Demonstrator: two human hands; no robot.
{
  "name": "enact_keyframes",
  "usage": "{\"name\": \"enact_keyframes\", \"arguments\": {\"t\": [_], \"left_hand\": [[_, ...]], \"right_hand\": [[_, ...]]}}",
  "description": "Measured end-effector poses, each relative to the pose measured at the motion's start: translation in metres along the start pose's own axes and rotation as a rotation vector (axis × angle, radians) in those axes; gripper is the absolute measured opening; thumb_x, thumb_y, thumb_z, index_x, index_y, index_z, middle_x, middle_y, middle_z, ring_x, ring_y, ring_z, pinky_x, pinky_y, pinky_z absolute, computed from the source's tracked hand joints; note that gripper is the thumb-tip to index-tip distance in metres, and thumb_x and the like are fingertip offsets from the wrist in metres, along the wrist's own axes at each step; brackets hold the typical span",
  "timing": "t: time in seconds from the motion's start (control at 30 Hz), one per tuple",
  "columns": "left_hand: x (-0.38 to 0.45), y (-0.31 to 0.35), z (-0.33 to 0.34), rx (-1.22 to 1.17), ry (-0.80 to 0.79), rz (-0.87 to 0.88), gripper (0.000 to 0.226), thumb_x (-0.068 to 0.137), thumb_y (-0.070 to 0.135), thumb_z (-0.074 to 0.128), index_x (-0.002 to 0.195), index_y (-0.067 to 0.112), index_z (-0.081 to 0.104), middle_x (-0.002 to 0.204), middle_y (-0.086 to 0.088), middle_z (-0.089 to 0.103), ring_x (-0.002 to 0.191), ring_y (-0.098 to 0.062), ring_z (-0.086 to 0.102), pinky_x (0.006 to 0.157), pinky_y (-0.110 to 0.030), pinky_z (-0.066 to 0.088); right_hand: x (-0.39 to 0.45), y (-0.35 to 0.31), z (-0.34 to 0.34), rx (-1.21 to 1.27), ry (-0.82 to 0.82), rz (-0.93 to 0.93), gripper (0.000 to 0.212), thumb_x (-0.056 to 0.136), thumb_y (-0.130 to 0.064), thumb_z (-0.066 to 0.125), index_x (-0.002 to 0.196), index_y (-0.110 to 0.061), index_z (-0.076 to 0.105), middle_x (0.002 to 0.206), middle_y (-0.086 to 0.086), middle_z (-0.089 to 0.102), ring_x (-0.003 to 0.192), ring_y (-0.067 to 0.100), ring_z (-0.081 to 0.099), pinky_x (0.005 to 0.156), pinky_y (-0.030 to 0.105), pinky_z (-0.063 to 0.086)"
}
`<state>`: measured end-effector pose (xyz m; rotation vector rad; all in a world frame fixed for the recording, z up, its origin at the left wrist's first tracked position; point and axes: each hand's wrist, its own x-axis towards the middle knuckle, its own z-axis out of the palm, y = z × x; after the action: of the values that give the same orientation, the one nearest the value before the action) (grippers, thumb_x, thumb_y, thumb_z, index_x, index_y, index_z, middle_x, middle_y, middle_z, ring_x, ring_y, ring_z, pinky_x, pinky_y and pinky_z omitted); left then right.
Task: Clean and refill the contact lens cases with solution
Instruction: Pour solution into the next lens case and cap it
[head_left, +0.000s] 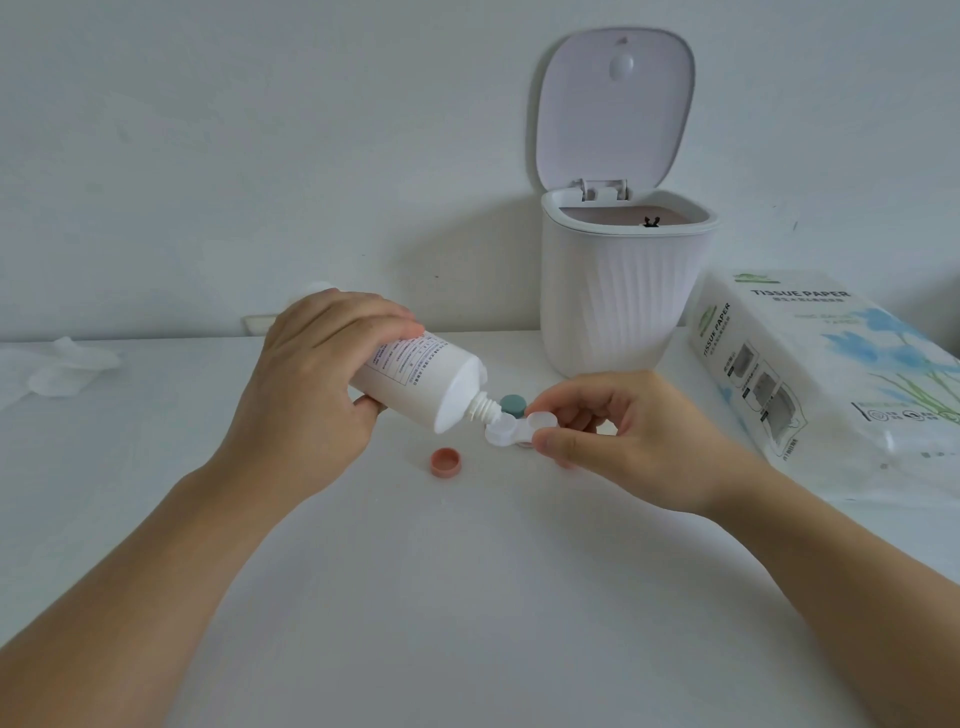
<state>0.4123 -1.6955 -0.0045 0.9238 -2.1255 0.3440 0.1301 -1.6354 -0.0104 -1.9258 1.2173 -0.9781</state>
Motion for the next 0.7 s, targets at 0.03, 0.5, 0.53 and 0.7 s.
{"name": "enact_keyframes", "arguments": {"t": [0.03,0.5,0.53,0.7], "left_hand": [[-0.0002,-0.0003,0.0001,0.0,0.003,0.001,0.063,0.06,-0.013,0.085,0.117,0.012,0.07,0.123,0.0,0.067,0.118,-0.027,0.057,0.11,-0.027,0.03],[-0.0049,0.0057,-0.005,-0.206,-0.002,-0.229,0.074,0.062,0.001,0.093,0.128,0.019,0.064,0.124,0.016,0.06,0.114,0.001,0.047,0.1,-0.007,0.033],[-0.0054,0.0055,-0.0053,-0.244,-0.003,-0.279,0.076,0.062,0.003,0.093,0.129,0.023,0.063,0.122,0.02,0.06,0.112,0.006,0.047,0.097,-0.002,0.031],[-0.0061,0.0026,-0.0056,-0.419,0.034,-0.507,0.069,0.066,0.024,0.092,0.121,0.049,0.058,0.116,0.036,0.062,0.114,0.012,0.054,0.092,-0.009,0.04]], "right_hand": [[0.0,-0.0002,-0.0001,-0.002,0.0,-0.002,0.009,0.089,-0.022,0.076,0.096,-0.028,0.078,0.076,-0.002,0.071,0.075,0.027,0.063,0.077,0.041,0.053],[0.0001,-0.0006,-0.0017,0.07,0.042,0.001,0.011,0.089,-0.021,0.077,0.099,-0.026,0.077,0.076,0.0,0.073,0.071,0.027,0.07,0.075,0.039,0.056],[0.0001,-0.0003,-0.0018,0.077,0.043,-0.004,0.011,0.089,-0.022,0.077,0.099,-0.027,0.078,0.075,-0.002,0.074,0.07,0.027,0.07,0.075,0.038,0.056],[0.0007,0.0003,-0.0023,0.109,0.057,-0.03,0.015,0.085,-0.032,0.074,0.1,-0.033,0.076,0.076,-0.012,0.076,0.07,0.03,0.069,0.072,0.031,0.057]]}}
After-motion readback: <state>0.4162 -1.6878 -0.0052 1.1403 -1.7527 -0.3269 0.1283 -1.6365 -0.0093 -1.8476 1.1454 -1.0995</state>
